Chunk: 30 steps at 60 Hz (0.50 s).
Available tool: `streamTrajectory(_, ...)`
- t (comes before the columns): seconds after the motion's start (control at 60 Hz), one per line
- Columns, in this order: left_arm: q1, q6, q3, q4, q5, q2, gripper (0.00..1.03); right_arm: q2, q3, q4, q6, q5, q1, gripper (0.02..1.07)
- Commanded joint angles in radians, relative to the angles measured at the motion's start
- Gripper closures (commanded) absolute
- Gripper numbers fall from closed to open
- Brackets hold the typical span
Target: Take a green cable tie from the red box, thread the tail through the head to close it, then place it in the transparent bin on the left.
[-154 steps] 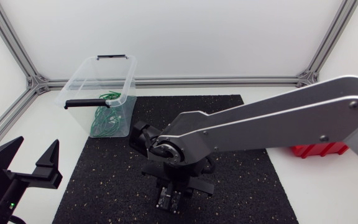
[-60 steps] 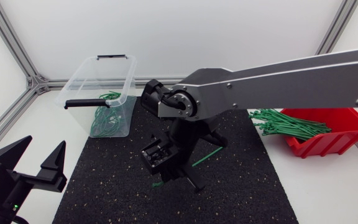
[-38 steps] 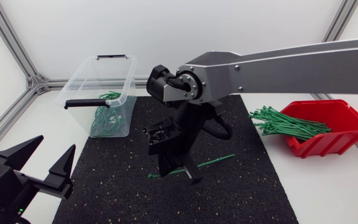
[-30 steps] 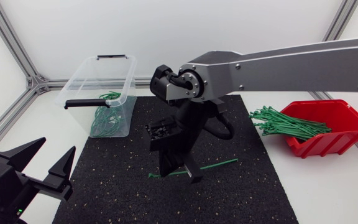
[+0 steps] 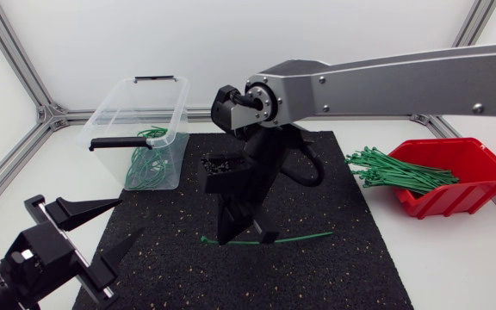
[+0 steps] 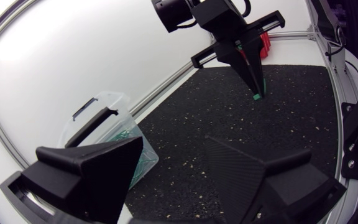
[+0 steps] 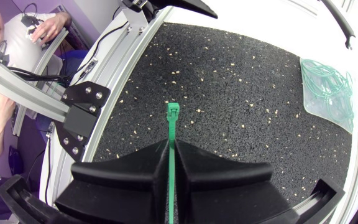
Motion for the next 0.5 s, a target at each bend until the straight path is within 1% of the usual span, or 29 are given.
streamTrajectory(0.0,0.021,-0.042,0.057,0.009,0.061,0.061,0.37,0.024,0.019,-0.017,0.016,-0.011,-0.002,1.01)
streamTrajectory(0.017,0.033,-0.056,0.062,0.011,0.083,0.066,0.37,0.024,0.019,-0.017,0.018,-0.012,-0.002,1.01)
streamTrajectory(0.133,0.075,-0.119,0.026,0.025,0.047,0.016,0.37,0.024,0.028,-0.020,0.019,-0.016,-0.008,1.01)
streamTrajectory(0.15,0.077,-0.119,0.028,0.025,0.052,0.019,0.37,0.024,0.030,-0.021,0.019,-0.016,-0.010,1.01)
streamTrajectory(0.333,0.120,-0.118,0.083,0.005,0.148,0.111,0.37,0.021,0.050,-0.026,0.019,-0.023,-0.038,1.01)
streamTrajectory(0.483,0.153,-0.114,0.173,-0.052,0.228,0.228,0.37,0.028,0.096,-0.046,0.019,-0.032,-0.061,1.01)
